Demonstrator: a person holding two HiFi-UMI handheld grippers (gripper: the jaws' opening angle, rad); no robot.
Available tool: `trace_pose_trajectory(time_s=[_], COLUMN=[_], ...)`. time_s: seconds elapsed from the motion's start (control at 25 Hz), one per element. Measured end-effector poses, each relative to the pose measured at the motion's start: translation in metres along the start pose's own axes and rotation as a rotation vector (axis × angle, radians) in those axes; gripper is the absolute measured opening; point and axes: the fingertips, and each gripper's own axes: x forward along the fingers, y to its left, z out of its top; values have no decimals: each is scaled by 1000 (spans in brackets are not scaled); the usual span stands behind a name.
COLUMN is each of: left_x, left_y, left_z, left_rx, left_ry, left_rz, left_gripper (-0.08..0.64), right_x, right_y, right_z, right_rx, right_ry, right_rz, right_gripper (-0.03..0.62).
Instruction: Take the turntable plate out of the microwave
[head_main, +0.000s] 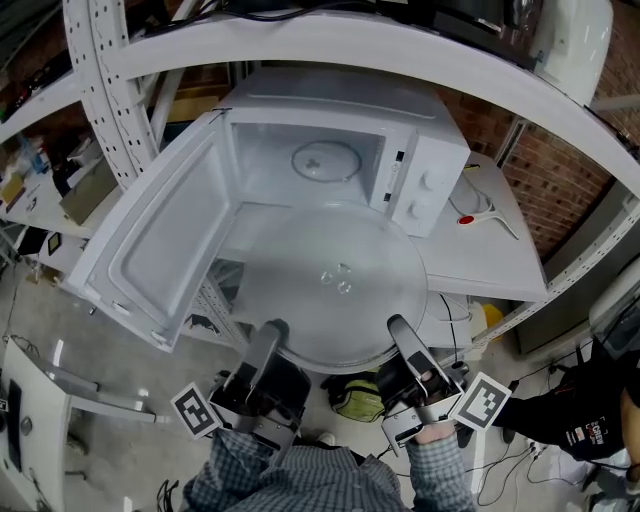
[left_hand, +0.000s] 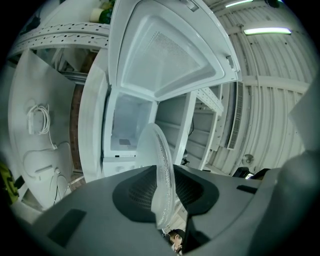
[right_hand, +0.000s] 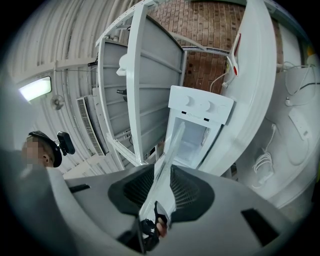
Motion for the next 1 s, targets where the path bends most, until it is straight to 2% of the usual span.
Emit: trace_pose_trajectory(time_s=[1.0], left_x=[2], left_y=[7], left_z=[37], left_rx=[6], left_ry=[-7], left_rz=[-7], left_gripper=[92], right_x=[35], right_y=[-14], right_z=[-12], right_rx=[19], right_ry=[9], right_rz=[-1], right_gripper=[98])
